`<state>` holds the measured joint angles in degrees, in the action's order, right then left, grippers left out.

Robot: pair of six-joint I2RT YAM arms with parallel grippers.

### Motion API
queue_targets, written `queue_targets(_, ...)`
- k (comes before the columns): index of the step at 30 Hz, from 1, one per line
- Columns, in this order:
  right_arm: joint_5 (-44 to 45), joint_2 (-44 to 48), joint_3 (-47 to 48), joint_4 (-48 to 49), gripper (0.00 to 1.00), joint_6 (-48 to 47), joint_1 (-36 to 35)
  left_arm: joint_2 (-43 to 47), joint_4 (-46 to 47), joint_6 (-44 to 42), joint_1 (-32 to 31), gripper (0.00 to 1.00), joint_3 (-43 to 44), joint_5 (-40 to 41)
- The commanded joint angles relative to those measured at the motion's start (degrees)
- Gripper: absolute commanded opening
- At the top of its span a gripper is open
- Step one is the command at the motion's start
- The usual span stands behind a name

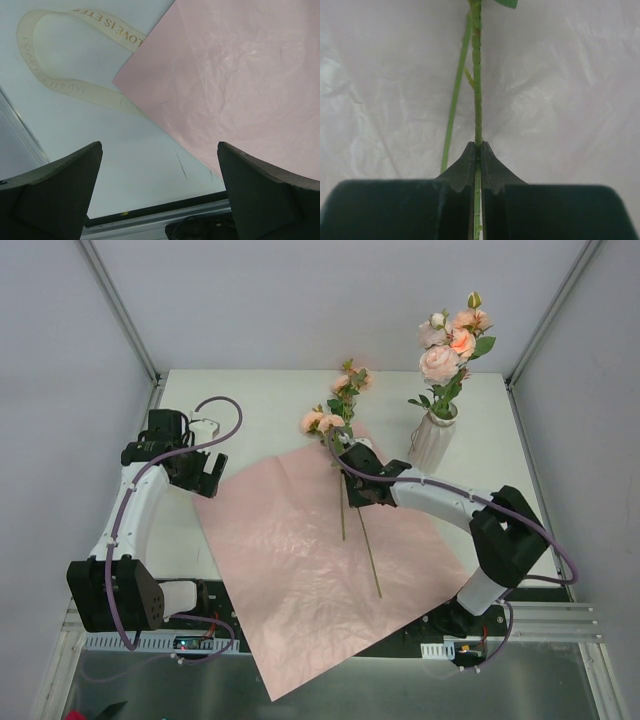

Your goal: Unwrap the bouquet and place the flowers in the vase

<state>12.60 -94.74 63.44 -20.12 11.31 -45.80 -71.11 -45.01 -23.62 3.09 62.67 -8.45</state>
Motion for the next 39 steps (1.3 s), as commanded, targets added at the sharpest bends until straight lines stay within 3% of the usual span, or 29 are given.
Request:
queue_targets(1,3.5,3.3,0.0,-2.3,0.01,-3.6,0.2,0.4,0.8,-0.7,0.3,0.99,-1.0,-0.3)
queue_targets(4,1.7,0.3,2.2,-4.2,0.01,-5.8,0.6,0.4,1.0,-0.6,0.3,0.99,-1.1,-0.4)
queue_targets(5,1.4,-1.6,2.8,-4.7,0.05,-6.1,1.0,0.5,1.1,-0.7,0.3,0.99,-1.2,-0.4)
queue_targets(8,0.6,-5.1,5.5,-6.2,0.40,-7.6,2.0,0.6,1.2,-0.9,0.3,0.99,-1.5,0.0)
queue_targets(11,0.1,-8.3,8.5,-6.9,0.48,-9.1,3.4,0.8,1.3,-1.3,0.3,0.99,-1.8,0.1)
queue_targets(23,-3.5,-17.1,18.0,-7.6,0.47,-12.4,7.1,0.8,1.5,-1.9,0.3,0.99,-2.0,0.5)
queue_targets(39,-4.6,-17.0,16.8,-5.4,0.40,-11.8,6.3,0.4,1.3,-2.4,0.5,0.99,-2.0,1.0)
